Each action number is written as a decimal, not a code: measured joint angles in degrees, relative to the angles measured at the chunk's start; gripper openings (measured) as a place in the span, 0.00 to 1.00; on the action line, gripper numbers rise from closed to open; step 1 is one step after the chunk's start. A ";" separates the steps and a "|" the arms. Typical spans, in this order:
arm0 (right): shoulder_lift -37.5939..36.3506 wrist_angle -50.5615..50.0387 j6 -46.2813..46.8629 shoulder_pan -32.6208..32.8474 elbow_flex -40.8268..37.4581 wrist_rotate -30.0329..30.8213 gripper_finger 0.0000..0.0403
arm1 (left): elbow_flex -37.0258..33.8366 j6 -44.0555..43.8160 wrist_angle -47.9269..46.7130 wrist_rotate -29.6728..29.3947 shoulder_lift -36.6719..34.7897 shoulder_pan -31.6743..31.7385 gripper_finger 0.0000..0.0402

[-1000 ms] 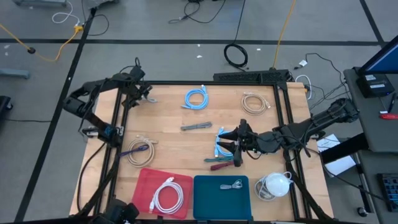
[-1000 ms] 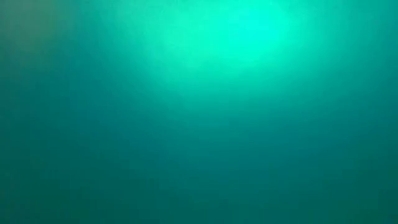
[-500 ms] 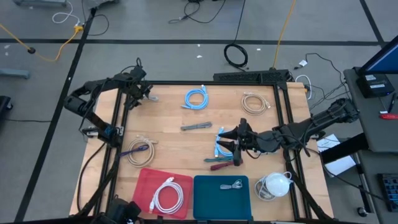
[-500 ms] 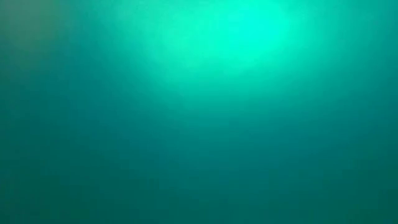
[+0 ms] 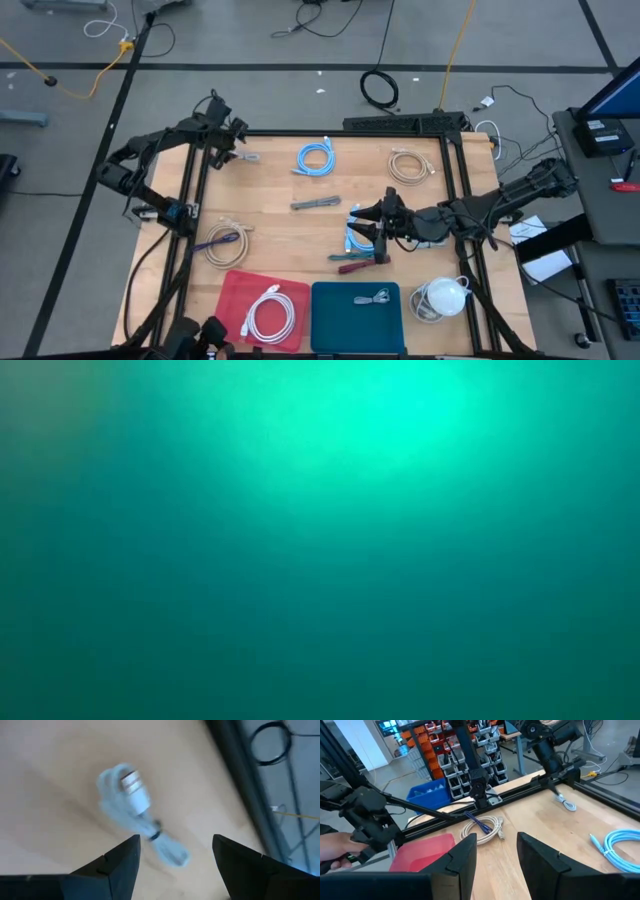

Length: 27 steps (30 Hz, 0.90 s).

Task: Pick & Place USB Port
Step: Put the top left white USB cable into the blue bin

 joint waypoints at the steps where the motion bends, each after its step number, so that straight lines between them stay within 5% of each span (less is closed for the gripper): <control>1: 0.00 0.30 -0.32 0.00 0.00 0.00 0.33 | 0.01 -0.04 -0.66 -0.01 -0.01 0.11 0.63; 18: 0.00 -0.06 0.62 1.67 -0.02 0.06 0.33 | 1.17 -3.43 -0.07 -5.76 7.25 -3.02 0.60; 27: 0.00 -0.08 1.06 2.82 -0.02 0.13 0.33 | 5.45 2.72 -5.72 -6.14 10.39 -4.86 0.21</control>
